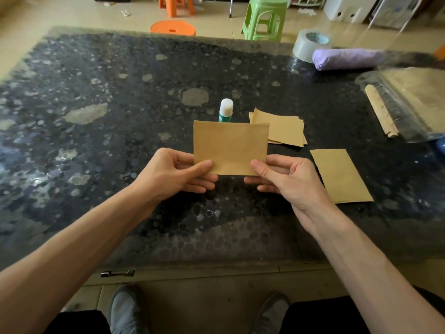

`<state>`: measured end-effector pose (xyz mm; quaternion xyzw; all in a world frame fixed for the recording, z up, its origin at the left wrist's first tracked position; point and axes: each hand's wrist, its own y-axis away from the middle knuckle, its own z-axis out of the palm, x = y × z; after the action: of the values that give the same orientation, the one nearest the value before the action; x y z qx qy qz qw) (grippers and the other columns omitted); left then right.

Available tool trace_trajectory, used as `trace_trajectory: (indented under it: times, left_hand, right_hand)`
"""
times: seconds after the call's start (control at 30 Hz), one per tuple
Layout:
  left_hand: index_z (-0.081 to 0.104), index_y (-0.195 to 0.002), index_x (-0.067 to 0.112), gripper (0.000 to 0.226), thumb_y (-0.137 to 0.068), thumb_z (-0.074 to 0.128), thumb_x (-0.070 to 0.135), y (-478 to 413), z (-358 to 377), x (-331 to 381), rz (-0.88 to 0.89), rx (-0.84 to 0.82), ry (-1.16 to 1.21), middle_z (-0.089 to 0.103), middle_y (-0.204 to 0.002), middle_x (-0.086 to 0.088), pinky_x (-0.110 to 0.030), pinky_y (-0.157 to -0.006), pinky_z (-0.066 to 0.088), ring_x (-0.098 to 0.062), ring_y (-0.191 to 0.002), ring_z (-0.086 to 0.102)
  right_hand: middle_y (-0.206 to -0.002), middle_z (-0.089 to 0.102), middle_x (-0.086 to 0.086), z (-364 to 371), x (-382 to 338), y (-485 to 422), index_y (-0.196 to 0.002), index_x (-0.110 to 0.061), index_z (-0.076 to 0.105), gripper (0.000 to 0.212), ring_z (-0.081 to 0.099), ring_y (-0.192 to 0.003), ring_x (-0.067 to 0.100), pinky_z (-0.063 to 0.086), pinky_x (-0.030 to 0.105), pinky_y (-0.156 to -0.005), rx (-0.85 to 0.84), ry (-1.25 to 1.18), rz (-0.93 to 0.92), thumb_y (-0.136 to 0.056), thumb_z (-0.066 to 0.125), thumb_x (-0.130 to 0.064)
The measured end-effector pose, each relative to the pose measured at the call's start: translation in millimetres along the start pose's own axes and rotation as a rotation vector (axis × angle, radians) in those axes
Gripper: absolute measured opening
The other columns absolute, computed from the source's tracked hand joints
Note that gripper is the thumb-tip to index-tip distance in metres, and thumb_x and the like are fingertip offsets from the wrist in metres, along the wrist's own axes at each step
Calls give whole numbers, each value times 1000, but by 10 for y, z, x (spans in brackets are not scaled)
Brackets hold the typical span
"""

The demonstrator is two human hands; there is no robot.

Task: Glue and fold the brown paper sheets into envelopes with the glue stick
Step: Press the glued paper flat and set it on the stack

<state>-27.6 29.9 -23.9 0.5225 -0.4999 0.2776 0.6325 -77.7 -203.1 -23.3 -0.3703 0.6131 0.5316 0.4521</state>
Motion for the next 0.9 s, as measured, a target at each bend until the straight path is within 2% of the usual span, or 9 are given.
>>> trace_trajectory:
  times: [0.13,0.27,0.4,0.5,0.63,0.7,0.8,0.9]
  left_hand:
    - [76,-108,8,24,-95,70,27,-11,12,-1,3,12,-19,80,-92,-10,-28,-74,65,-25,-85,79]
    - [75,-113,22,28,-91,73,39,20,30,33,-5,7,-27,81,-98,0,-30,-79,64,-21,-87,79]
    - [79,-102,7,23,-85,80,24,17,45,24,-22,-3,0,81,-93,-10,-27,-77,64,-22,-85,79]
    - [79,-99,4,23,-86,81,22,12,46,22,-12,2,-19,80,-91,-10,-25,-75,64,-20,-81,79]
    - [78,-104,7,28,-88,79,30,26,76,36,-33,-39,-12,80,-93,-9,-26,-75,64,-20,-85,79]
    - [78,-107,12,31,-91,74,39,23,74,44,-16,9,27,81,-97,-5,-28,-79,64,-19,-91,78]
    - [82,-99,16,29,-94,71,42,15,38,45,31,93,-28,81,-95,2,-27,-85,60,-13,-90,78]
    - [83,-94,18,28,-93,71,43,17,40,28,23,66,-105,81,-92,4,-25,-85,56,-10,-87,77]
  right_hand:
    - [-90,81,9,-5,11,-12,-106,-9,77,20,80,-83,24,63,24,-71,28,-20,-2,-88,79,-17]
    - [-91,81,8,13,19,-12,-108,-10,77,21,80,-84,24,64,26,-74,14,-13,0,-88,79,-18]
    - [-92,81,6,50,16,-2,-108,-11,77,22,80,-84,23,63,26,-73,-14,-9,-24,-88,79,-19]
    - [-95,82,-1,74,13,10,-108,-18,77,23,80,-85,20,62,28,-73,-25,29,-52,-86,81,-24]
    - [-93,81,-4,71,31,-1,-103,-17,79,18,80,-80,21,59,30,-71,22,60,-62,-86,81,-23]
    - [-95,81,-4,62,35,-9,-105,-16,79,19,80,-82,20,60,30,-72,4,75,-48,-87,81,-24]
    - [-100,81,-10,63,51,-12,-108,-25,77,21,78,-92,13,61,30,-75,-45,81,-33,-88,80,-31]
    - [-100,79,-15,61,51,-20,-107,-31,76,23,73,-94,1,56,24,-73,-2,85,-56,-88,77,-45]
